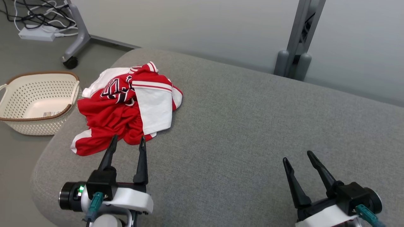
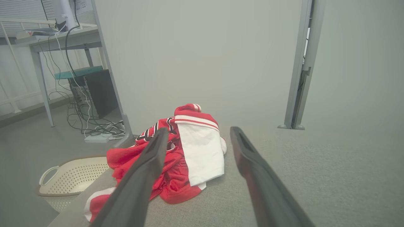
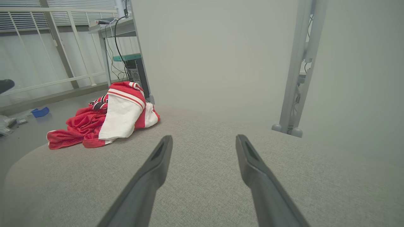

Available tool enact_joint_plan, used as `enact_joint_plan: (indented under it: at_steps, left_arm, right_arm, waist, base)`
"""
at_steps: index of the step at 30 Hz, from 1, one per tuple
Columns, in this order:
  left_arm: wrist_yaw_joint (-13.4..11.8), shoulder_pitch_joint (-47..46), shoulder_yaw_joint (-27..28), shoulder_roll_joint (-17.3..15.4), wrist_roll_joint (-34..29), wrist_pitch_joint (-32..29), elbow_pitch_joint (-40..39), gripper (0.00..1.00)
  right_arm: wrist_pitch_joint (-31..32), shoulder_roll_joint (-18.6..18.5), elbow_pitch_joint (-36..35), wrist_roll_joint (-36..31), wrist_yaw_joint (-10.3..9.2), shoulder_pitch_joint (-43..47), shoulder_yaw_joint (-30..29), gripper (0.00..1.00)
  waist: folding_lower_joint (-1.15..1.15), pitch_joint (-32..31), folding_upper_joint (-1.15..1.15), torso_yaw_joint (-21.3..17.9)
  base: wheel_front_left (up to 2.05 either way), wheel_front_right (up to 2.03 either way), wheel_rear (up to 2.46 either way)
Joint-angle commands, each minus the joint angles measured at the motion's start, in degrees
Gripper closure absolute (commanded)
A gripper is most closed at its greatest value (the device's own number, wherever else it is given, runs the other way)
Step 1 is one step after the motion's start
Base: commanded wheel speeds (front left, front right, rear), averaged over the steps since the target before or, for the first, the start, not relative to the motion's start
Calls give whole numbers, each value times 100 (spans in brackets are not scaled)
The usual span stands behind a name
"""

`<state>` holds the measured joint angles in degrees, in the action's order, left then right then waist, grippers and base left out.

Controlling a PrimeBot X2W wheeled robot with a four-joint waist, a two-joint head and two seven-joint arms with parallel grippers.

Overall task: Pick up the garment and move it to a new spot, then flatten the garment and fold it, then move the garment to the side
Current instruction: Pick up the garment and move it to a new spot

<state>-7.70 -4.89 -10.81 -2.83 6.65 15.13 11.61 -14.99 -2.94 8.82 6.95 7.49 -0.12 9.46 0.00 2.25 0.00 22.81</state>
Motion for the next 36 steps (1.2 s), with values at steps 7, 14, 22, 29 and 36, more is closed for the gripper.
enact_joint_plan:
  at_steps: [7, 14, 22, 29, 36]
  left_arm:
    - [-196, -721, -17, -14, 270, 4, -53, 0]
    - [-340, -1632, 405, -15, 391, 3, 273, 0]
    - [-152, -2736, 1188, -25, 604, 3, 1330, 0]
    - [-81, -3501, 1714, -170, 708, 3, 2578, 0]
    - [20, -4128, 1889, -321, 973, -21, 4078, 0]
  right_arm:
    - [-28, -282, -49, -54, 0, -447, 106, 0]
    - [-28, -496, -73, -64, 0, -843, 198, 0]
    - [-27, -615, -48, -33, 0, -1142, 281, 0]
    - [-27, -619, -62, -17, 0, -1281, 313, 0]
    - [-27, -643, -71, 1, 0, -1344, 277, 0]
  waist:
    - [0, 852, 0, -143]
    - [0, 1392, 0, -342]
    - [0, 1850, 0, -681]
    - [0, 2098, 0, -991]
    - [0, 2216, 0, -1148]
  base:
    - [0, 0, 0]
    - [0, 0, 0]
    - [0, 0, 0]
    - [0, 0, 0]
    - [0, 0, 0]
